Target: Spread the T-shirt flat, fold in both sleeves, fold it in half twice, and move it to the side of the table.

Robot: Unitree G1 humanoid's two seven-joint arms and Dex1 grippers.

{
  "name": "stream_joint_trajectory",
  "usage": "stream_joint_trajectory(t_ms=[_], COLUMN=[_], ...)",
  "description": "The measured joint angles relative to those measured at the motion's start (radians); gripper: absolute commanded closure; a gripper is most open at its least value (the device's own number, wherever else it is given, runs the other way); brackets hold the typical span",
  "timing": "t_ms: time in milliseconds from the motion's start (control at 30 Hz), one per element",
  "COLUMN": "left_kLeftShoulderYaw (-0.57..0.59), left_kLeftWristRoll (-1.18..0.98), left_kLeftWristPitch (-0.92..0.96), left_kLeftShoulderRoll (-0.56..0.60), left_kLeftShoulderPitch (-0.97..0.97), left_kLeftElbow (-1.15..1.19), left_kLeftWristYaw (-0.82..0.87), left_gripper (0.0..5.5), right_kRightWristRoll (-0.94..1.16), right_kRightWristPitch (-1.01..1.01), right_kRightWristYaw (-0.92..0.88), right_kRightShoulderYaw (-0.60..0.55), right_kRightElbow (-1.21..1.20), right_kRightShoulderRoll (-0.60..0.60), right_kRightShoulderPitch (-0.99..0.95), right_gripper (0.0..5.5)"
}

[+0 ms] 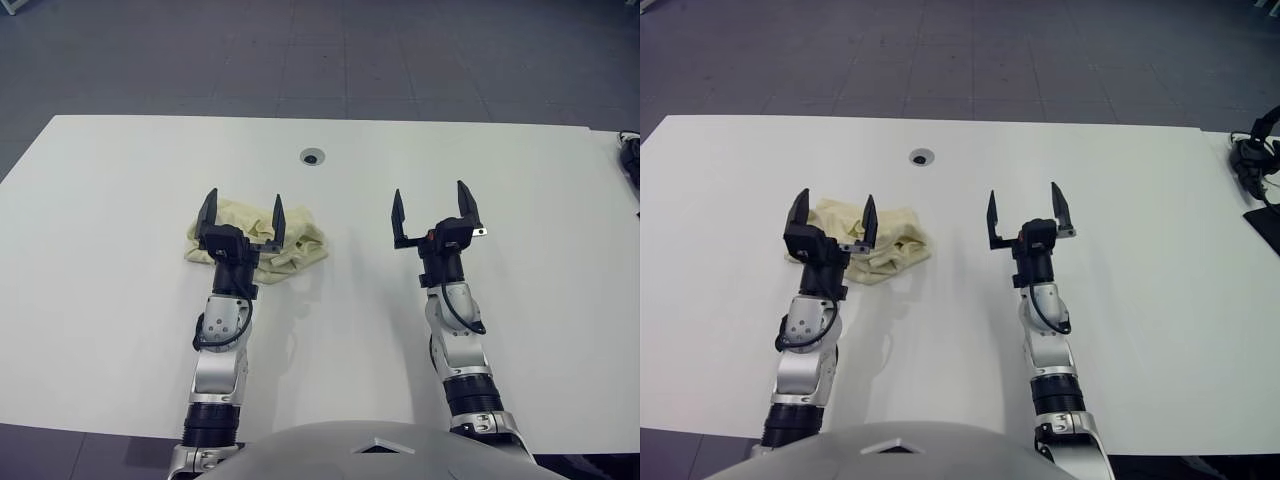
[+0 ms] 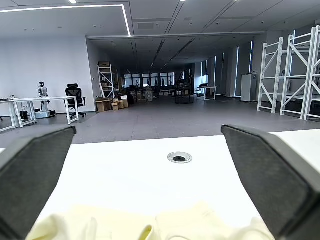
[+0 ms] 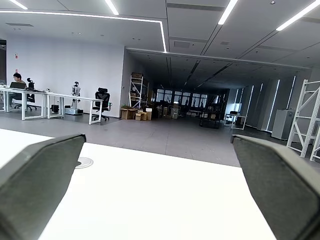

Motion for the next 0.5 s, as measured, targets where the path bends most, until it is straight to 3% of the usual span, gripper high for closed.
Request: stream_joint_trajectory(t_ms=[500], left_kLeftShoulderYaw=[0.001], left_kLeftWristRoll=[0.0], left_kLeftWristPitch=[0.0], left_kLeftShoulderRoll=[0.0], left_kLeftShoulderPitch=[-0.002], left_kLeftElbow=[0.002], left_kLeftWristYaw=[0.0], left_gripper=[0.11], right_kRightWristRoll=[0.0], right_kRightWristPitch=[0.0], right_kRightWristYaw=[0.0], right_kRightShoulderYaw=[0.0], right_kRightElbow=[0.002], right_kRightShoulderRoll=[0.0], right_kRightShoulderPitch=[0.0], right_gripper=[0.1])
